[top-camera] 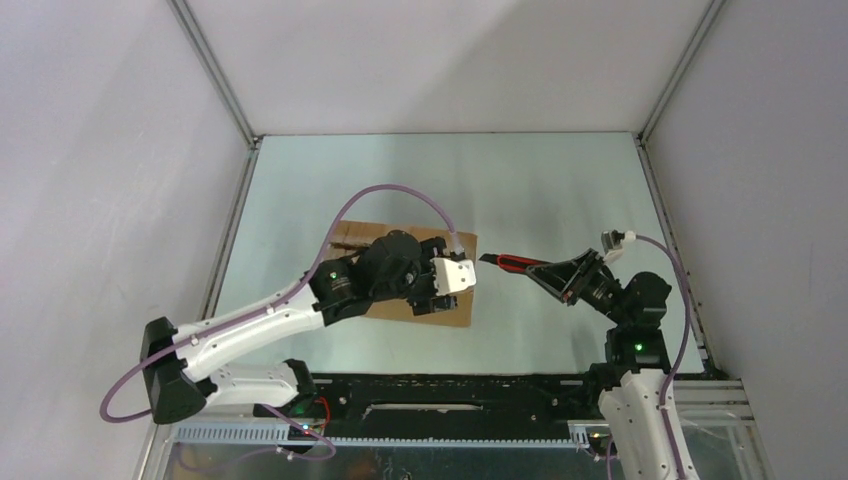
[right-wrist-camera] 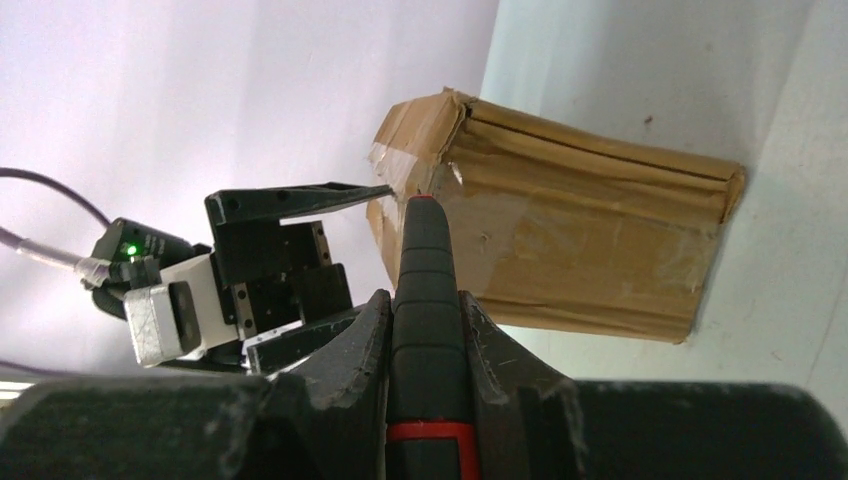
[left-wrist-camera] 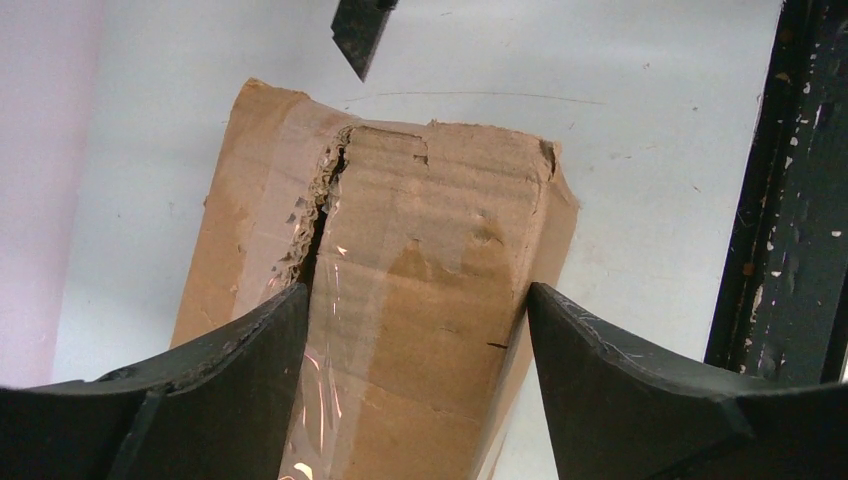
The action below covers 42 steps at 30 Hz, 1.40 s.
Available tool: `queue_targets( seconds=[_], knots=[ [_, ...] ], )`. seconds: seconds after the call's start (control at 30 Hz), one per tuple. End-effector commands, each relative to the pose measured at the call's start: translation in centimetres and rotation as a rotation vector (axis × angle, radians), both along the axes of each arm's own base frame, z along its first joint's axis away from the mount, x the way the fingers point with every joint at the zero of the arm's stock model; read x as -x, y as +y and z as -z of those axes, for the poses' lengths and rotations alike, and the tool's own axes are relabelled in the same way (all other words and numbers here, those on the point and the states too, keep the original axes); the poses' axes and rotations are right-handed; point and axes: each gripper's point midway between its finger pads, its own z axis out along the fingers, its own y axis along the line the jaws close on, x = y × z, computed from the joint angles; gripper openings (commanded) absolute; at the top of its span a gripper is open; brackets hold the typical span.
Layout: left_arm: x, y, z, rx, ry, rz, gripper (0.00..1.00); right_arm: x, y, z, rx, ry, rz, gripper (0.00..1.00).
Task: Unpack the express box
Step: Cut the express box at the center of the board.
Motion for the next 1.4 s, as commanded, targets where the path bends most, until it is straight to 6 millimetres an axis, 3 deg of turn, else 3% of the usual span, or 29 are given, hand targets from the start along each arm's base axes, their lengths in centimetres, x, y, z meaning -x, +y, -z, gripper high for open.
queue_targets(
  seconds=[0.0,0.23,0.7,1.1,1.37],
  knots=[
    [-0.2,-0.1,-1.5,0.078,-0.045,-0.001,0.78,1.1,0.5,-1.9,-0.057,-0.076,-0.037,0.0],
    [-0.6,0.1,-2.3,0.095,-0.073,-0.021,0.76,0.6,0.3,-0.4,-0.067,-0.028,0.0,0.0],
    [-0.4,0.0,-3.5,0.125,-0.094,-0.015,0.73,-0.1,0.6,-1.2,-0.156,-0.059,-0.013,0.0],
    [-0.1,0.1,-3.8,0.131,-0.103,-0.008,0.71,0.6,2.2,-1.4,-0.16,-0.055,-0.073,0.0],
    [0.2,0.4,-4.3,0.154,-0.114,0.001,0.71,0.8,1.6,-1.7,-0.173,-0.059,-0.056,0.0]
  ],
)
